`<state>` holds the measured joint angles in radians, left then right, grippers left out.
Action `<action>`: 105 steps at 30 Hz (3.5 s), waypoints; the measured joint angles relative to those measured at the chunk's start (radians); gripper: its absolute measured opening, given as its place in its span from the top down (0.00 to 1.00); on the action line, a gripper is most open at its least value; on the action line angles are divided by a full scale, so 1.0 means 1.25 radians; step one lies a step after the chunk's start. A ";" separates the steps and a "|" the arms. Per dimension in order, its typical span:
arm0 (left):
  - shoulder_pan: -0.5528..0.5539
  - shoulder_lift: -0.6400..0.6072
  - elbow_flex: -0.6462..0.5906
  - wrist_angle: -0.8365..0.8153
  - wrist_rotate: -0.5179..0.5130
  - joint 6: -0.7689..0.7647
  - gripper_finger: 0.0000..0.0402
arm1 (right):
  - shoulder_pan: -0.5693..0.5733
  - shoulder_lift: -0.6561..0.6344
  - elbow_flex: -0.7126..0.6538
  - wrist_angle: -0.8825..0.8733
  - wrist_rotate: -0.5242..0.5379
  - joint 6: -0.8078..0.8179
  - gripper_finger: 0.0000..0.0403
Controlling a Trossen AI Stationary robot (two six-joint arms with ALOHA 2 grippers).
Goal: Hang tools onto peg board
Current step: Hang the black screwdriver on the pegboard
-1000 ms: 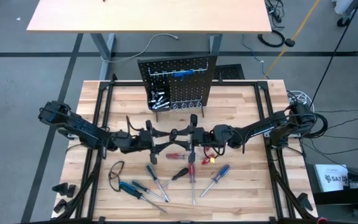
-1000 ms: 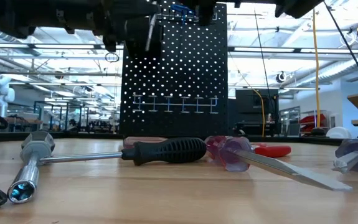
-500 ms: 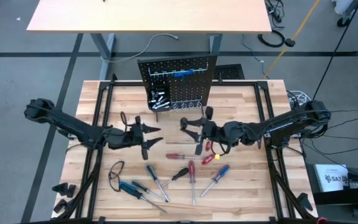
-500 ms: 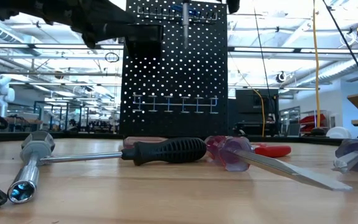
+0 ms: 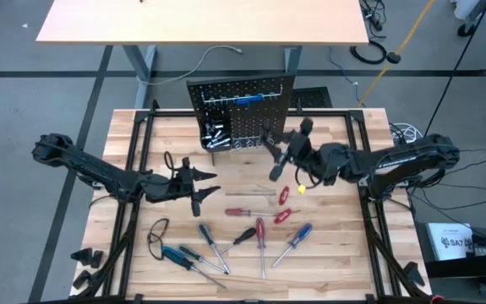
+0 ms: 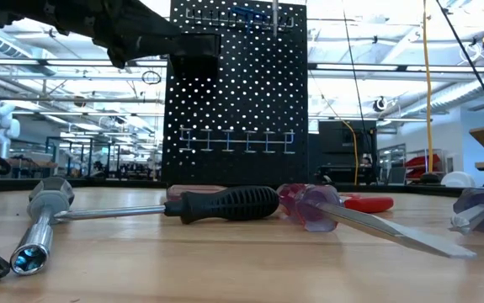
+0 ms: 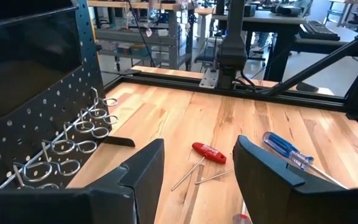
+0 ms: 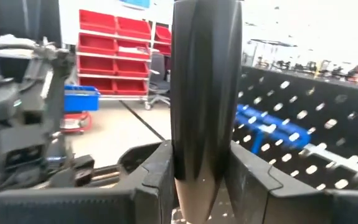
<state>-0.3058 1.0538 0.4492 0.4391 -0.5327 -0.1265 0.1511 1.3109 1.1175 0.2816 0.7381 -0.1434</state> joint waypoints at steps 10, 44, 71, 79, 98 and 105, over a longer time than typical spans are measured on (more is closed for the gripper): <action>0.000 0.000 0.000 0.000 0.000 -0.020 0.52 | -0.096 0.005 0.077 -0.040 -0.003 0.020 0.75; 0.004 0.000 0.000 -0.013 0.000 -0.012 0.52 | -0.210 0.107 0.201 -0.063 -0.008 0.039 0.75; 0.004 0.000 0.000 -0.018 -0.002 -0.012 0.52 | -0.228 0.147 0.201 -0.099 0.010 0.038 0.75; 0.004 0.000 0.000 -0.018 -0.002 -0.012 0.52 | -0.227 0.147 0.201 -0.102 0.020 0.037 0.68; 0.004 0.000 0.000 -0.018 -0.002 -0.013 0.52 | -0.224 0.150 0.199 -0.106 0.024 0.013 0.36; 0.004 0.000 0.000 -0.018 0.001 -0.013 0.52 | -0.213 0.140 0.200 -0.119 0.068 -0.017 0.36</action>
<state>-0.3004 1.0542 0.4492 0.4171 -0.5312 -0.1426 -0.1153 1.4864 1.3670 0.1329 0.8234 -0.1649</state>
